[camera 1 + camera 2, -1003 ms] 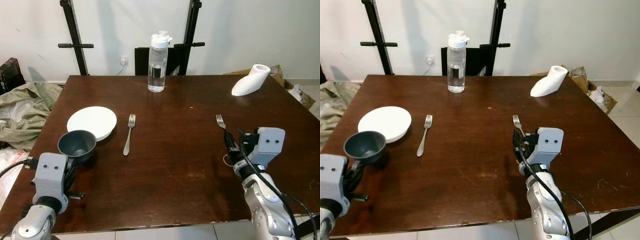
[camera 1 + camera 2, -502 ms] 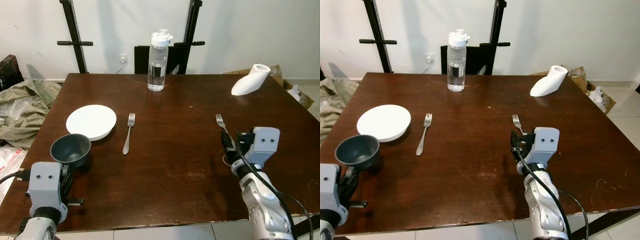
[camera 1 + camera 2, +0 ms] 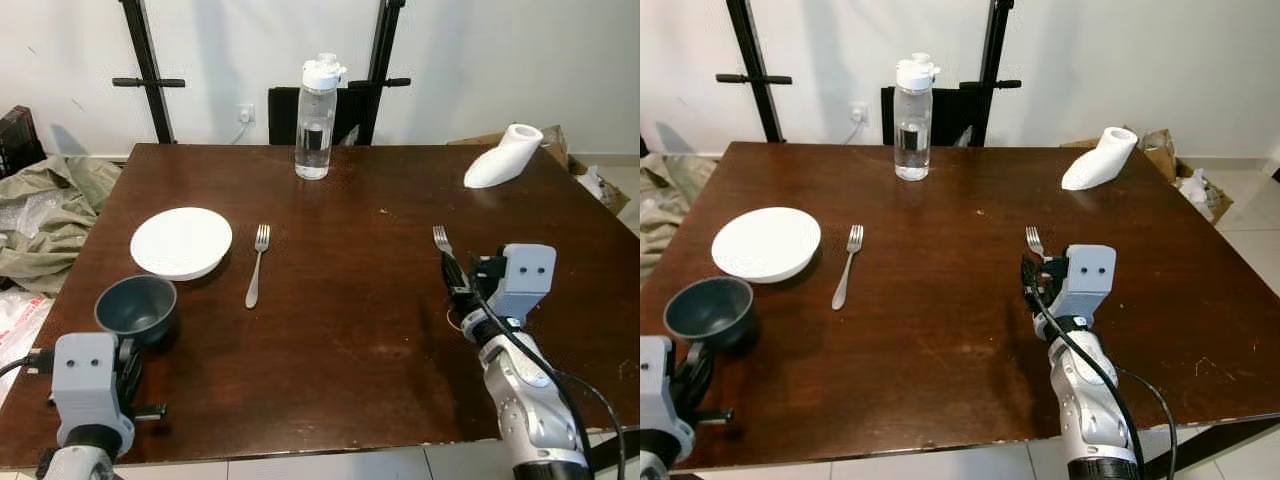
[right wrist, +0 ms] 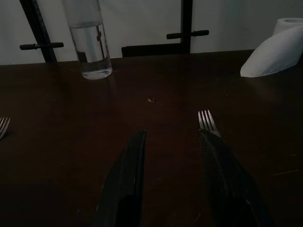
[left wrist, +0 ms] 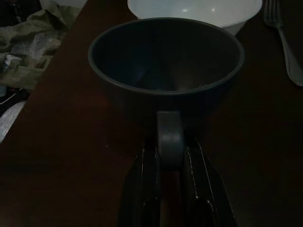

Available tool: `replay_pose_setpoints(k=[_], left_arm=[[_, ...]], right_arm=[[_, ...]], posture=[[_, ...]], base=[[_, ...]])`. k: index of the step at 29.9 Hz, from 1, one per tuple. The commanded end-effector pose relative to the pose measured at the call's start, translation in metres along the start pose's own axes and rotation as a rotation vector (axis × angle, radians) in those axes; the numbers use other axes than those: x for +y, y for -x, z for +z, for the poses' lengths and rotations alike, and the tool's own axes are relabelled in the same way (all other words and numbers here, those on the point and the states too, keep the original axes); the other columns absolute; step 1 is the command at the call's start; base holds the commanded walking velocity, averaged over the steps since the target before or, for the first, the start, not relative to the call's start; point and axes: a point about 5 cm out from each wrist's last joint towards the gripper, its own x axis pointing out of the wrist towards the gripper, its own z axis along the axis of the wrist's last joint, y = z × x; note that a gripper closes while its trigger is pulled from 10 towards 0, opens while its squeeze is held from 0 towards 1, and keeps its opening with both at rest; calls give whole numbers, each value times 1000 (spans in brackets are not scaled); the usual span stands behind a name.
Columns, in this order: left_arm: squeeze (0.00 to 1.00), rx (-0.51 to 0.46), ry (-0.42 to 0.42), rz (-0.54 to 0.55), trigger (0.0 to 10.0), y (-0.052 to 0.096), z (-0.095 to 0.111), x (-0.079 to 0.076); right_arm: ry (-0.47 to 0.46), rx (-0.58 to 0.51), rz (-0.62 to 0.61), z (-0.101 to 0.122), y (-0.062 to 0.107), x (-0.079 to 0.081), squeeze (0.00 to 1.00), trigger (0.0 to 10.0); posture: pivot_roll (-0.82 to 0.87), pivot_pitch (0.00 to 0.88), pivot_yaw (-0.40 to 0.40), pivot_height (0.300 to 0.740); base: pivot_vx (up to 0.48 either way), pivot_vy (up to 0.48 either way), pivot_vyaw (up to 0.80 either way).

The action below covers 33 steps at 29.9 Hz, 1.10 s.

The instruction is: Setting the table

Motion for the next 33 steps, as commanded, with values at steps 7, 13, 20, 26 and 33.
replay_pose_setpoints(k=[7, 13, 20, 26, 33], left_arm=[[0, 27, -54, -12, 10000, 9, -5, 5], [0, 21, -54, -43, 10000, 3, -5, 2], [1000, 1, -50, -85, 10000, -2, -1, -2], [1000, -12, -68, -83, 10000, 2, 4, 0], [0, -80, -159, -86, 10000, 21, 22, 3]], right_arm=[[12, 4, 9, -1, -6, -1, 0, 10000], [14, 0, 11, -1, -5, -1, 0, 10000], [23, -14, -11, 1, -3, -7, 0, 10000], [18, -22, -9, 3, -4, -6, 0, 10000], [15, -30, -1, 6, -5, -5, 0, 10000]], posture=[[153, 159, 41, 740], [142, 156, 48, 740], [137, 149, 56, 740], [149, 149, 54, 740], [158, 156, 51, 740]], base=[[0, 0, 0], [0, 0, 0], [0, 0, 0], [0, 0, 0], [0, 0, 0]])
